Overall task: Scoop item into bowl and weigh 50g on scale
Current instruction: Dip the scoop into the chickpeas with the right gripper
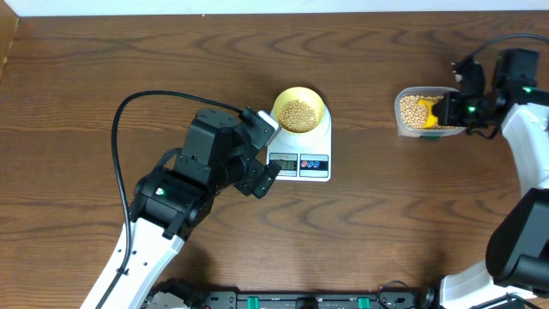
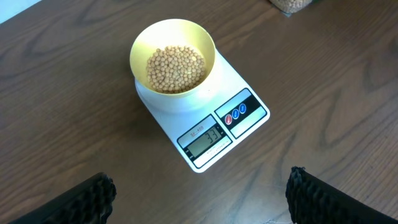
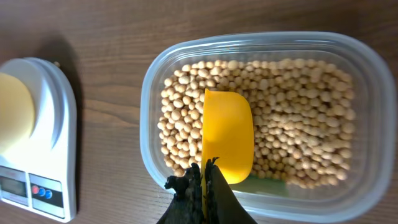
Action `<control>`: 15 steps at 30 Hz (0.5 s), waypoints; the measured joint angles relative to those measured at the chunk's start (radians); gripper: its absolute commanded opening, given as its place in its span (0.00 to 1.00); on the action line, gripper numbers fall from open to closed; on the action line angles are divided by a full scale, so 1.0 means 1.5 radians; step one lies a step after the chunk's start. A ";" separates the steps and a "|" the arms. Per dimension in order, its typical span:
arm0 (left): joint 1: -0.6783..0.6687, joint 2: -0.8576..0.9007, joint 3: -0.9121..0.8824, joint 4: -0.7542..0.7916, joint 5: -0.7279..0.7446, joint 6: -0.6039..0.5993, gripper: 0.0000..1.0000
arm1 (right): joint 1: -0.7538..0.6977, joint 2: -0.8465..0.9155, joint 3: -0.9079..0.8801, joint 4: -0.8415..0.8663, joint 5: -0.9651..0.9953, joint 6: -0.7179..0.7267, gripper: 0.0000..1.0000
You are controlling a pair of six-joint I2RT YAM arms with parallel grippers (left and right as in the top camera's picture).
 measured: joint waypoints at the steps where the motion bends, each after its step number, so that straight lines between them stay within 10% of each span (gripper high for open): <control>1: 0.000 0.000 0.000 0.000 0.000 0.000 0.90 | -0.008 0.000 0.000 -0.001 -0.010 -0.002 0.01; 15: 0.000 0.000 0.000 0.000 0.000 0.000 0.90 | -0.121 0.000 -0.016 -0.001 -0.173 -0.024 0.01</control>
